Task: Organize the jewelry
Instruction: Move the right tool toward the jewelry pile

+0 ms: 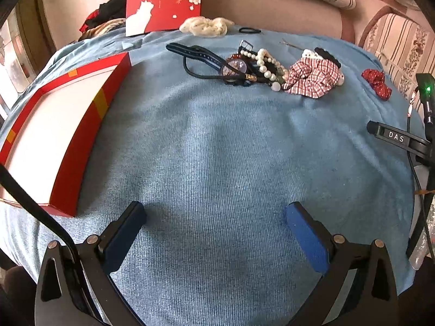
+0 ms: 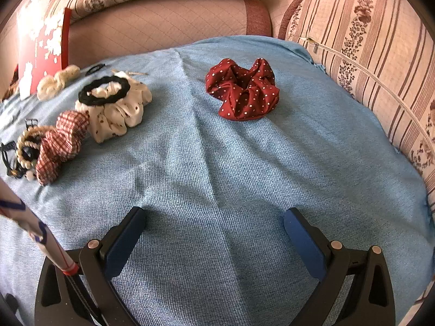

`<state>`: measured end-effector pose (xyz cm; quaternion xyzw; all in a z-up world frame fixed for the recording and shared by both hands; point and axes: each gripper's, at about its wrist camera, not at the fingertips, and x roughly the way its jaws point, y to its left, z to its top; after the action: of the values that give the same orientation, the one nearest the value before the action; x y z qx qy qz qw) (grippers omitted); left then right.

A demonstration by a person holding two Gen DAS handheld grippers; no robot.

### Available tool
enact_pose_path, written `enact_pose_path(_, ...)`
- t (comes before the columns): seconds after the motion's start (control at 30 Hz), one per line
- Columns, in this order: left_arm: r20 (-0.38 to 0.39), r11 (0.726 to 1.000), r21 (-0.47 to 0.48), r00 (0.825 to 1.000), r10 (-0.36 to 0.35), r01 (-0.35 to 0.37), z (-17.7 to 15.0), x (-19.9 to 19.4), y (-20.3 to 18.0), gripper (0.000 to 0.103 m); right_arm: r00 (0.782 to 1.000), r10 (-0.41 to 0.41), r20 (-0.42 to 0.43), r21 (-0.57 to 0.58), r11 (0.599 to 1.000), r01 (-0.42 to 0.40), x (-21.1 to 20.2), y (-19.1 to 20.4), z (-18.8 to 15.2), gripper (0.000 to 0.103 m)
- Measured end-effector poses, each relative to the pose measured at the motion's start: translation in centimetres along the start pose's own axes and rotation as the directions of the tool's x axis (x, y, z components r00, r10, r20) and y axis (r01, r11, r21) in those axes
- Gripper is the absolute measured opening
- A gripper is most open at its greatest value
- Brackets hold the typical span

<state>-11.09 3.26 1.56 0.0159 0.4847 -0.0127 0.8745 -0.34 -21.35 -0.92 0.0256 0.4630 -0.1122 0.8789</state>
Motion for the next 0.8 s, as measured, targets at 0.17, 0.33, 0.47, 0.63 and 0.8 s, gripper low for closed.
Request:
enact_pose_path(0.17, -0.031, 0.998, -0.046, 0.999, -0.032, 0.03, 0.0, -0.8, 0.9, 0.103, 1.0, 0.015, 0.004, 0.013, 1.0, -0.015, 0.0, -0.5, -0.3, 0.103)
enact_pose_path(0.33, -0.034, 0.992, -0.116, 0.998, -0.054, 0.05, -1.2, -2.1, 1.9, 0.103, 0.996, 0.077, -0.053, 0.024, 0.997, -0.075, -0.1, -1.1, 0.3, 0.103)
enact_pose_path(0.47, 0.006, 0.991, -0.129, 1.0, -0.028, 0.028, -2.1, -3.8, 2.4, 0.103, 0.99, 0.11, -0.091, -0.017, 0.994, -0.112, 0.0, -1.2, 0.3, 0.103)
enact_pose_path(0.63, 0.076, 0.995, -0.1, 0.997, 0.006, 0.001, -3.2, -6.9, 2.8, 0.103, 0.976, 0.078, -0.202, -0.083, 0.992, -0.096, 0.3, -0.5, 0.9, 0.103)
enact_pose_path(0.8, 0.108, 0.998, -0.059, 0.994, 0.01, -0.004, -5.0, -7.9, 3.1, 0.103, 0.985, -0.025, -0.172, -0.12, 0.993, 0.004, -3.0, 0.8, 1.9, 0.09)
